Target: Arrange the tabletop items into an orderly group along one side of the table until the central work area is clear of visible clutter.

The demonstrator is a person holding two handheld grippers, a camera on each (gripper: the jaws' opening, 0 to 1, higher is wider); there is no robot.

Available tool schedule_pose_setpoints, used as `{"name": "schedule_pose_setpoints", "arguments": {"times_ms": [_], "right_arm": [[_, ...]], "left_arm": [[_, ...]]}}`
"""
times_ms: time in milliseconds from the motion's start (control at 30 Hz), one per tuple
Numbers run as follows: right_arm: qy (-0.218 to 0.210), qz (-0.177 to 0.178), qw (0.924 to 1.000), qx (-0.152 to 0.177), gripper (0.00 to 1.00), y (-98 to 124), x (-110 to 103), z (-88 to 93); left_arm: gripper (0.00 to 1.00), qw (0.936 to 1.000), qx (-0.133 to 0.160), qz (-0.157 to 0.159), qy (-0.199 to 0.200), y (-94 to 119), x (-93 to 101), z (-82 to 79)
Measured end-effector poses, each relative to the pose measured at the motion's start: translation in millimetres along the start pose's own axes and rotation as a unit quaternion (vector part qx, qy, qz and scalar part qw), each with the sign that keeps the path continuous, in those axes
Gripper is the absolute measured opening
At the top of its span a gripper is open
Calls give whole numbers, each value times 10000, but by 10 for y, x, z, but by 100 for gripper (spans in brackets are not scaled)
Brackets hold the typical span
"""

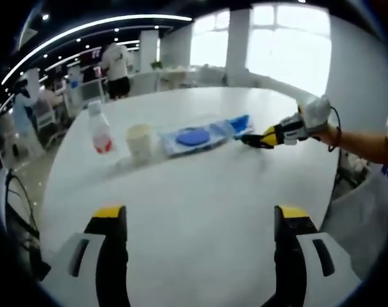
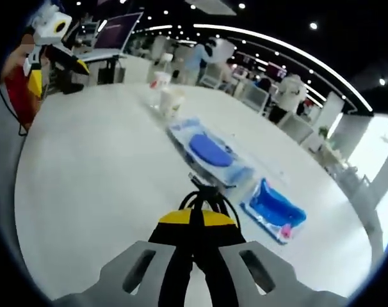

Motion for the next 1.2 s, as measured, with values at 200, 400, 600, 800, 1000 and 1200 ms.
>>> {"name": "schedule_pose_setpoints", "arguments": {"times_ms": [200, 400, 600, 800, 1000, 1200], "right_arm": [[-76, -144, 9999, -57, 3, -96, -35, 49], [-335, -249, 9991, -37, 3, -186, -31, 100], [-565, -337, 9978, -107, 4, -271, -41, 163], [-894, -413, 9951, -125, 6, -332, -78, 214], [-1286, -446, 9907, 8, 7, -360, -66, 244], [-1637, -473, 9853, 99, 9, -378, -76, 261]], "left_arm": [[93, 10000, -20, 15, -16, -2, 10, 3], [92, 10000, -5, -16, 17, 12, -10, 6], [92, 10000, -41, -24, 58, 16, -23, 17], [92, 10000, -14, -34, 86, 27, -38, 9], [92, 9999, -22, -71, 142, 35, -58, 16], [93, 9998, 11, -47, 201, 38, -64, 13]]}}
Point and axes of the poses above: the point that each gripper's makers call its tool centre point, and the gripper's own axes: y roughly backward along the fingers, x roughly to its right, z roughly out of its underside, the point moved 7 cm from there along y, roughly backward along the fingers, and after that the axes turned 12 degrees about -z, right-handed, at the moved point
